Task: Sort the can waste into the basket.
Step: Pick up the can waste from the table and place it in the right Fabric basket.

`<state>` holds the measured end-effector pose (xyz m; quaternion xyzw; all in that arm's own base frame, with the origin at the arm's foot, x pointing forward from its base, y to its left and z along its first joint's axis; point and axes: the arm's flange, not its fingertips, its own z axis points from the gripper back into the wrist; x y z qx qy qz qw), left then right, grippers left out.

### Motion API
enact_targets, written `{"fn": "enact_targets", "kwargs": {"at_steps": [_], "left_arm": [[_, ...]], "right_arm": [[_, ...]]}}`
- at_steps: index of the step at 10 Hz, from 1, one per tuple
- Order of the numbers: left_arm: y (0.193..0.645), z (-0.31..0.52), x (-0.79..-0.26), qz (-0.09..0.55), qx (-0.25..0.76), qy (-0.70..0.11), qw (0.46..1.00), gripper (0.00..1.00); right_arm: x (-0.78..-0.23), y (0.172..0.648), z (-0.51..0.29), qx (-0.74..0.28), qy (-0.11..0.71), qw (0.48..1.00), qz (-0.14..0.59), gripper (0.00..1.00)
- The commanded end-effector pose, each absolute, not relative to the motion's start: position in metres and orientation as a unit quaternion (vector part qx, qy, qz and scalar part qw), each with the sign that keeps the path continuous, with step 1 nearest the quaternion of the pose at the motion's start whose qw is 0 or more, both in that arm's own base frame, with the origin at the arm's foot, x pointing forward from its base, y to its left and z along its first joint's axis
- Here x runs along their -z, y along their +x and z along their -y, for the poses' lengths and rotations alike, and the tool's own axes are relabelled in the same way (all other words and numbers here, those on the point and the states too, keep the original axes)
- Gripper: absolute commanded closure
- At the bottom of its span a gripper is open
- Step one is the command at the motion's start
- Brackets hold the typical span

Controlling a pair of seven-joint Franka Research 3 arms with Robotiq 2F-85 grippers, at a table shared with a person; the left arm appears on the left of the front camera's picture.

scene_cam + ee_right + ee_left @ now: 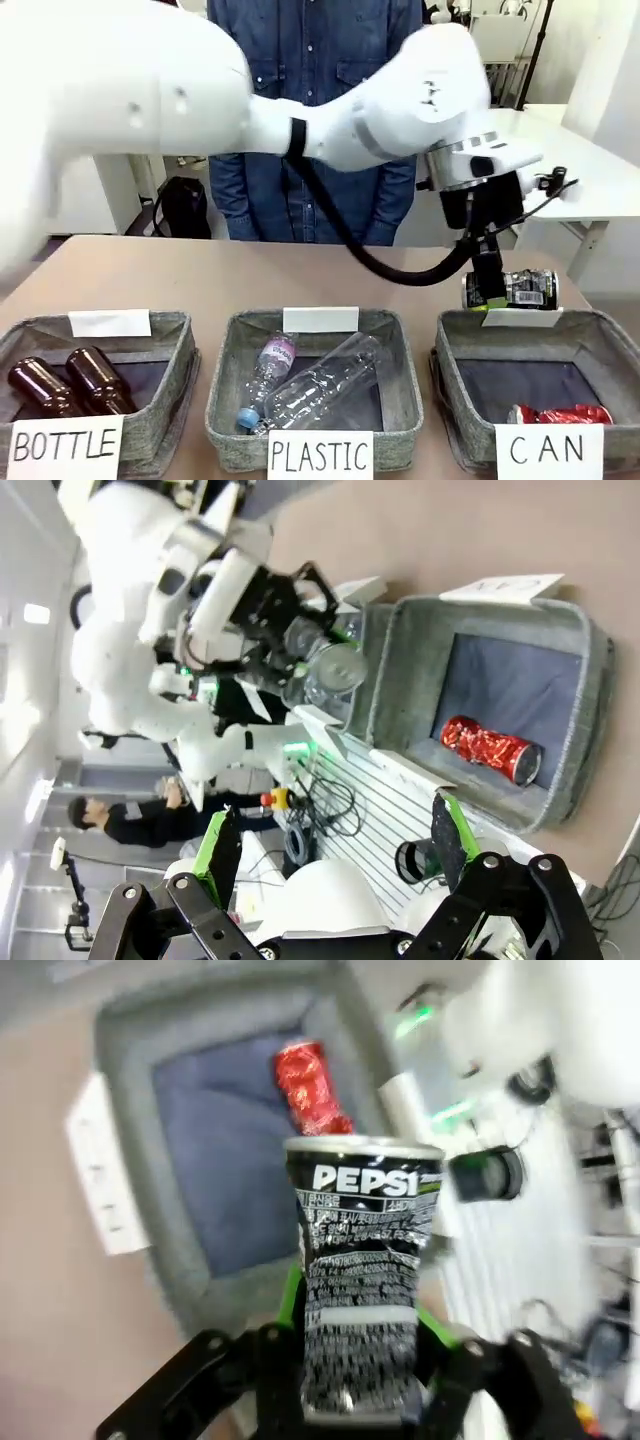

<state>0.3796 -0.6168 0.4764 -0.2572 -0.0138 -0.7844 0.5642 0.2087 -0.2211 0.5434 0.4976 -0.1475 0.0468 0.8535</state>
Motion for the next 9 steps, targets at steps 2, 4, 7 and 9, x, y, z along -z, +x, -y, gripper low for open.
{"fn": "enact_targets", "kwargs": {"at_steps": [2,4,7,9], "left_arm": [[0.392,0.675,-0.485,-0.025,0.756,-0.214,0.618,0.61],[0.39,0.676,-0.485,-0.026,0.75,-0.196,0.632,0.61],[0.385,0.675,-0.482,-0.039,0.754,-0.194,0.626,0.61],[0.377,0.672,-0.485,-0.035,0.762,-0.192,0.618,0.04]], "right_arm": [[-0.552,0.22,0.21,-0.068,0.493,0.857,0.132,0.0],[-0.552,0.22,0.21,-0.068,0.493,0.857,0.132,0.0],[-0.552,0.22,0.21,-0.068,0.493,0.857,0.132,0.0],[-0.552,0.22,0.21,-0.068,0.493,0.857,0.132,0.0]]}}
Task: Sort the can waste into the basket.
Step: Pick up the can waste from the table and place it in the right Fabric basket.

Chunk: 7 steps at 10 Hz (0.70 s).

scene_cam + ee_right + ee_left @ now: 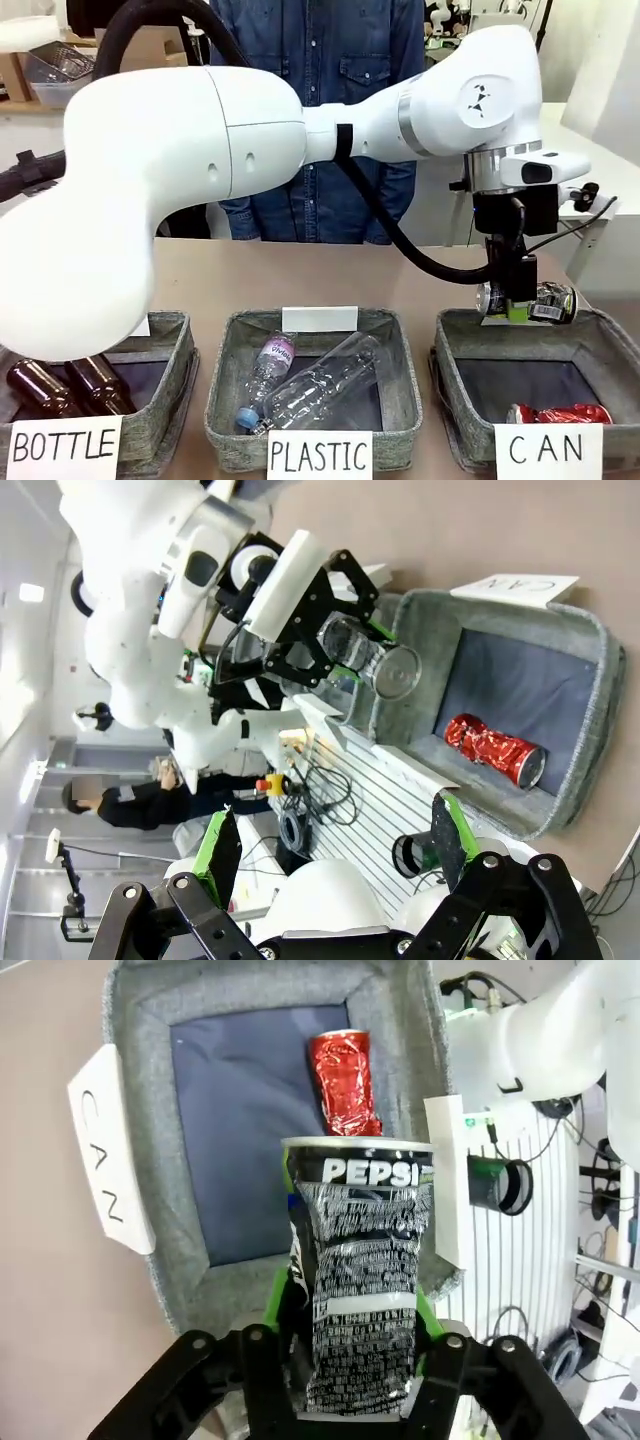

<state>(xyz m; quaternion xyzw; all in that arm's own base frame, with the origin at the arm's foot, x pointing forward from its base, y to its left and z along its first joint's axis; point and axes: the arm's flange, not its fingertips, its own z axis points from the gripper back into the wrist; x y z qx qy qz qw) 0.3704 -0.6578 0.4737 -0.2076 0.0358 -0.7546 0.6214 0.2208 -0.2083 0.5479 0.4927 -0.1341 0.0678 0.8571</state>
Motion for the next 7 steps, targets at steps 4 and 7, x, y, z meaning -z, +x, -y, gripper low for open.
{"fn": "enact_targets", "kwargs": {"at_steps": [4,7], "left_arm": [[0.365,0.668,-0.493,-0.022,0.765,-0.188,0.616,0.0],[0.358,0.664,-0.496,-0.027,0.768,-0.197,0.609,0.0]], "right_arm": [[-0.552,0.22,0.21,-0.068,0.493,0.857,0.132,0.0],[-0.552,0.22,0.21,-0.068,0.493,0.857,0.132,0.0]]}}
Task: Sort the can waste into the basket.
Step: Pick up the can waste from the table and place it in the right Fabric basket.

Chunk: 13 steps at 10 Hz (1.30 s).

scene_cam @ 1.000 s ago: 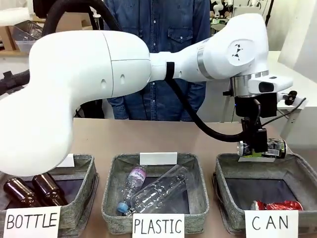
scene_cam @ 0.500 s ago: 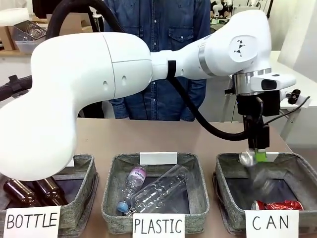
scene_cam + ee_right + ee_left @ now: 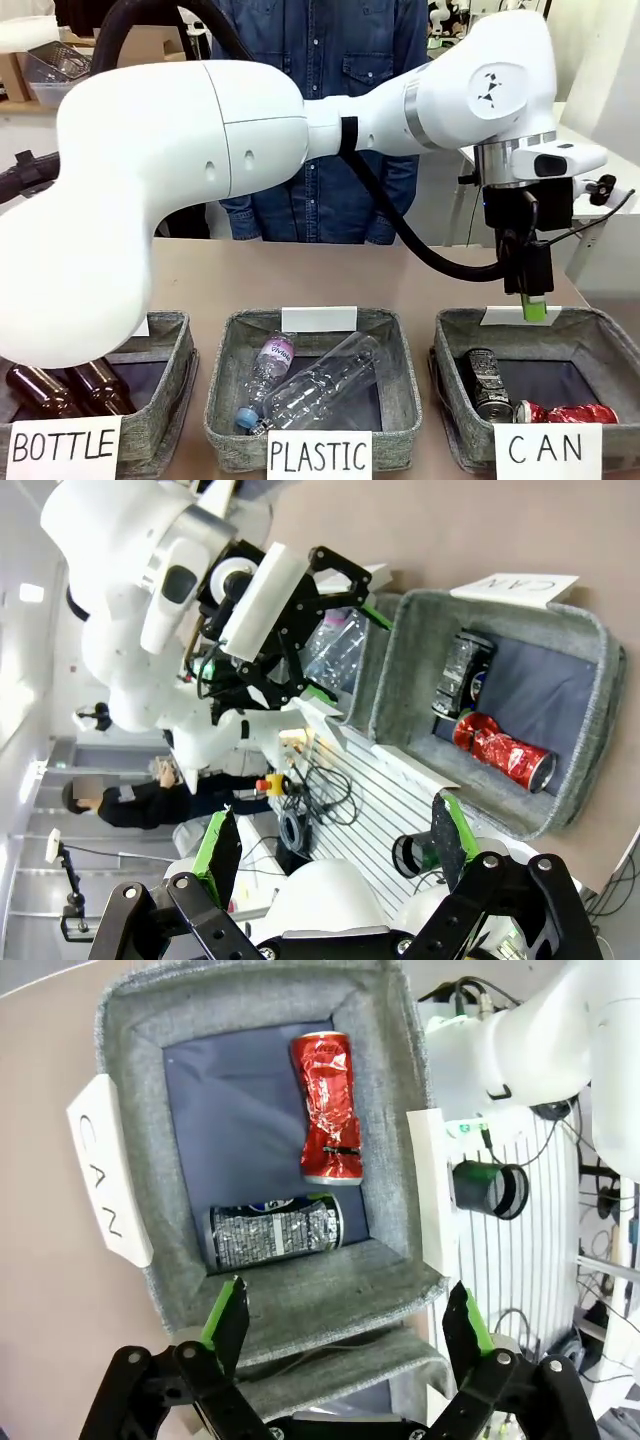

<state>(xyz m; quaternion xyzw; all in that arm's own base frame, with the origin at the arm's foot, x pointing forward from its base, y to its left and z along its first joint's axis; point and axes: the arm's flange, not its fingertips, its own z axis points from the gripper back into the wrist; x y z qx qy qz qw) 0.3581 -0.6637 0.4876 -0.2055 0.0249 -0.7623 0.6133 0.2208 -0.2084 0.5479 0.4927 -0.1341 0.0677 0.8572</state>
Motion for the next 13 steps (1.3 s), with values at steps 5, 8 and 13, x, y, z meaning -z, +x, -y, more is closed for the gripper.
{"fn": "enact_targets", "kwargs": {"at_steps": [5,8,13], "left_arm": [[0.367,0.532,-0.531,0.005,0.689,-0.233,0.686,0.0],[0.326,0.355,-0.56,0.101,0.535,-0.256,0.799,0.0],[0.228,0.168,-0.534,0.179,0.32,-0.364,0.856,0.0]], "right_arm": [[-0.546,0.242,0.179,-0.092,0.472,0.872,0.092,0.0],[-0.55,0.296,0.108,-0.135,0.488,0.858,0.082,0.0],[-0.543,0.379,-0.065,-0.106,0.544,0.831,0.037,0.0]]}}
